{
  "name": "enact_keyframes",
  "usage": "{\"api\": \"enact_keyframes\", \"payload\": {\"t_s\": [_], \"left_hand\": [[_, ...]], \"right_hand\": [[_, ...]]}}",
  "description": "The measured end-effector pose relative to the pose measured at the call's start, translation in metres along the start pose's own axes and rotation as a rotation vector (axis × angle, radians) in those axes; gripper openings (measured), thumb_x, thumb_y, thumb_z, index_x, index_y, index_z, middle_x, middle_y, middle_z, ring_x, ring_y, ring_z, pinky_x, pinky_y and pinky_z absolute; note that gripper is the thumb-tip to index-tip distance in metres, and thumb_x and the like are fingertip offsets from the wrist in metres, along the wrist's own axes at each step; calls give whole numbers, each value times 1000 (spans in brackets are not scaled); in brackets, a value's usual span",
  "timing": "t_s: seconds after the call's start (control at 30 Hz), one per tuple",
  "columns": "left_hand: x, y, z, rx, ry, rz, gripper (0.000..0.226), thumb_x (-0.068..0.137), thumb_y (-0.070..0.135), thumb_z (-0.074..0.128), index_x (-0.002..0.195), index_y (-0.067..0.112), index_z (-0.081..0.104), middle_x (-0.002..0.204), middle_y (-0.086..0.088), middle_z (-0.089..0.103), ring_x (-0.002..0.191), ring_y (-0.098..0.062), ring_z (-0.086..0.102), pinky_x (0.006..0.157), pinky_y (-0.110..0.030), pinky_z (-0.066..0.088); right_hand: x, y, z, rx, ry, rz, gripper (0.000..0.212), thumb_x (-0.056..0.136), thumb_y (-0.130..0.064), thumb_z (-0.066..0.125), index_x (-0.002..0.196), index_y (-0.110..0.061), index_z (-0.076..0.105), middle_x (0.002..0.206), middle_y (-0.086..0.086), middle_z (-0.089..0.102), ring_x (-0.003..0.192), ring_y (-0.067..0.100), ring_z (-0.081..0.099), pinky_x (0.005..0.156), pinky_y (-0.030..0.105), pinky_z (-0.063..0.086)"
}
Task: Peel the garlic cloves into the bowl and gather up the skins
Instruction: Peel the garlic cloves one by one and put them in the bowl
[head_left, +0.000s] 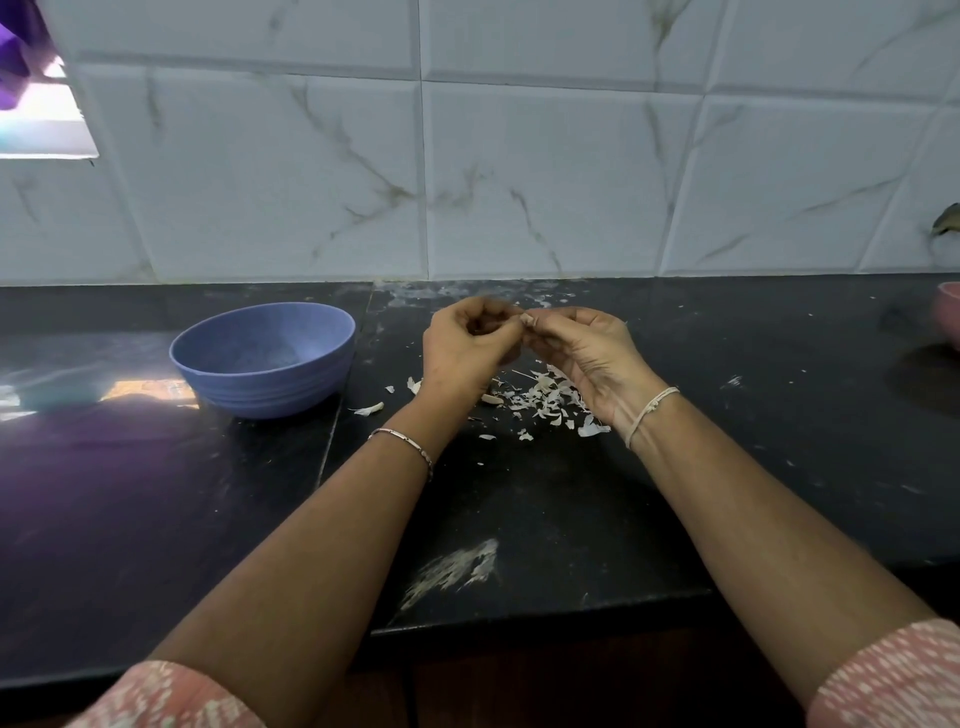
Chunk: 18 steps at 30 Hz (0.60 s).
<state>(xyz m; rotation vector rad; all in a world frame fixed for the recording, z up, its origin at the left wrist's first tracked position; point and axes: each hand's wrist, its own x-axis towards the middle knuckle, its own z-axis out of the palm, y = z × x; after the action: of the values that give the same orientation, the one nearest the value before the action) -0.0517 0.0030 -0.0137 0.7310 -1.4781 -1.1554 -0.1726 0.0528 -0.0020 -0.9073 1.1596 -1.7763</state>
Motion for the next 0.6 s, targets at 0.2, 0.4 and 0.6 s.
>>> {"api": "enact_keyframes", "payload": {"t_s": [0.2, 0.4, 0.6], "left_hand": [[0, 0, -1, -96, -45, -91, 8, 86, 3, 70, 82, 9, 67, 75, -9, 65, 67, -14, 66, 64, -33, 59], [2, -1, -5, -69, -43, -80, 12, 84, 1, 72, 78, 10, 67, 71, -8, 66, 70, -22, 66, 66, -34, 59], [3, -3, -7, 58, -25, -18, 9, 80, -1, 73, 80, 8, 70, 66, -3, 66, 64, -18, 65, 69, -37, 60]], "right_hand": [[-1, 2, -1, -224, 57, -192, 17, 78, 8, 74, 83, -6, 66, 83, 18, 69, 78, 23, 68, 81, 35, 58], [3, 6, -3, -544, 123, -398, 12, 75, -5, 81, 78, -13, 73, 82, 6, 75, 79, 20, 71, 81, 34, 59], [3, 8, -4, -737, 137, -497, 11, 75, -13, 79, 74, -23, 74, 75, -9, 73, 71, 6, 70, 75, 31, 60]]}}
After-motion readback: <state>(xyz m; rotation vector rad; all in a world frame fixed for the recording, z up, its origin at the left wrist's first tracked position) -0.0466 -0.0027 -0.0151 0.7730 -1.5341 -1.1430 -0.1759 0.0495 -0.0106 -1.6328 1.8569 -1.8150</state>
